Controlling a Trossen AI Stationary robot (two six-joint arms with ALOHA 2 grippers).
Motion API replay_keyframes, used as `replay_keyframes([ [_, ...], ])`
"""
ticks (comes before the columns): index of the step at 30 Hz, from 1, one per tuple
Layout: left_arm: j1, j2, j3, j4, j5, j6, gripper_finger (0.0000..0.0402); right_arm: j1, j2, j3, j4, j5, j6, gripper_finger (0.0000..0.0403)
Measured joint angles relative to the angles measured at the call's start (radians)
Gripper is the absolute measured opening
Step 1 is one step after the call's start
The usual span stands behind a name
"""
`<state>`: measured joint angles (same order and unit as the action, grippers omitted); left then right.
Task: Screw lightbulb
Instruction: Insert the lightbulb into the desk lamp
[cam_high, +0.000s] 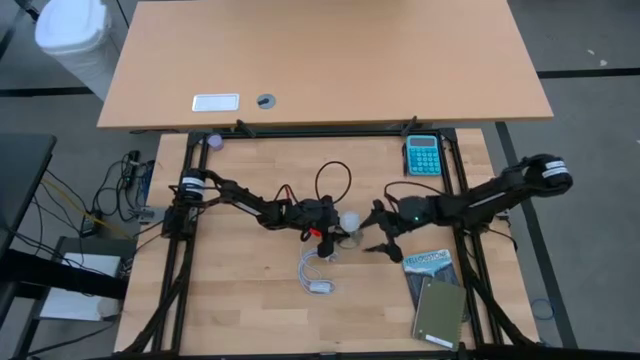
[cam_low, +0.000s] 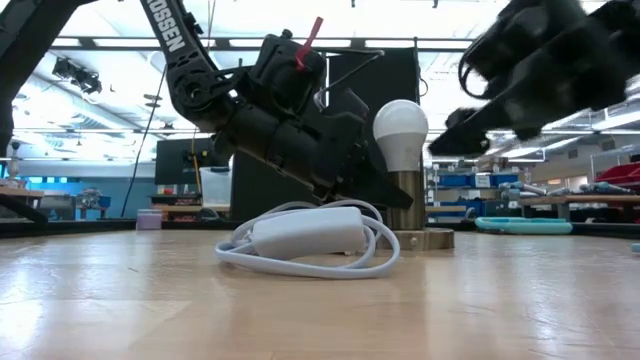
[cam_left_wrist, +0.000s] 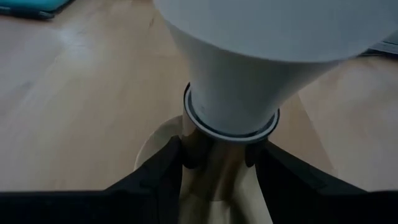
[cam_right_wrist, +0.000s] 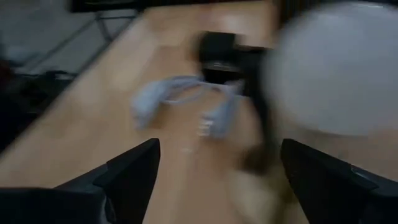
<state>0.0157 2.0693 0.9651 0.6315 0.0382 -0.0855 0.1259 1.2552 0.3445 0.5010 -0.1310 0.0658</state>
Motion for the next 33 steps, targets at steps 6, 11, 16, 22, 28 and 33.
replay_keyframes([
  [6, 0.005, 0.000, 0.000, -0.001, -0.014, -0.007, 0.0188, 0.077, -0.052, 0.000, -0.104, 0.149, 0.021, 0.0317],
  [11, 0.005, 0.000, -0.001, 0.001, -0.014, -0.010, 0.0188, 0.075, -0.081, 0.000, -0.125, 0.191, 0.022, 0.0308],
  [16, 0.004, 0.000, -0.001, 0.005, -0.013, -0.010, 0.0188, 0.042, -0.091, -0.015, -0.187, 0.254, 0.020, 0.0307],
  [22, 0.004, 0.000, -0.001, 0.005, -0.010, -0.009, 0.0188, -0.029, -0.067, -0.116, -0.010, 0.259, 0.020, 0.0306],
  [28, 0.004, 0.000, -0.001, 0.014, -0.009, -0.010, 0.0188, -0.068, -0.018, -0.170, 0.146, 0.215, 0.035, 0.0307],
  [33, 0.004, 0.000, -0.001, 0.023, -0.009, -0.010, 0.0188, -0.071, 0.061, -0.161, 0.209, 0.179, 0.036, 0.0305],
])
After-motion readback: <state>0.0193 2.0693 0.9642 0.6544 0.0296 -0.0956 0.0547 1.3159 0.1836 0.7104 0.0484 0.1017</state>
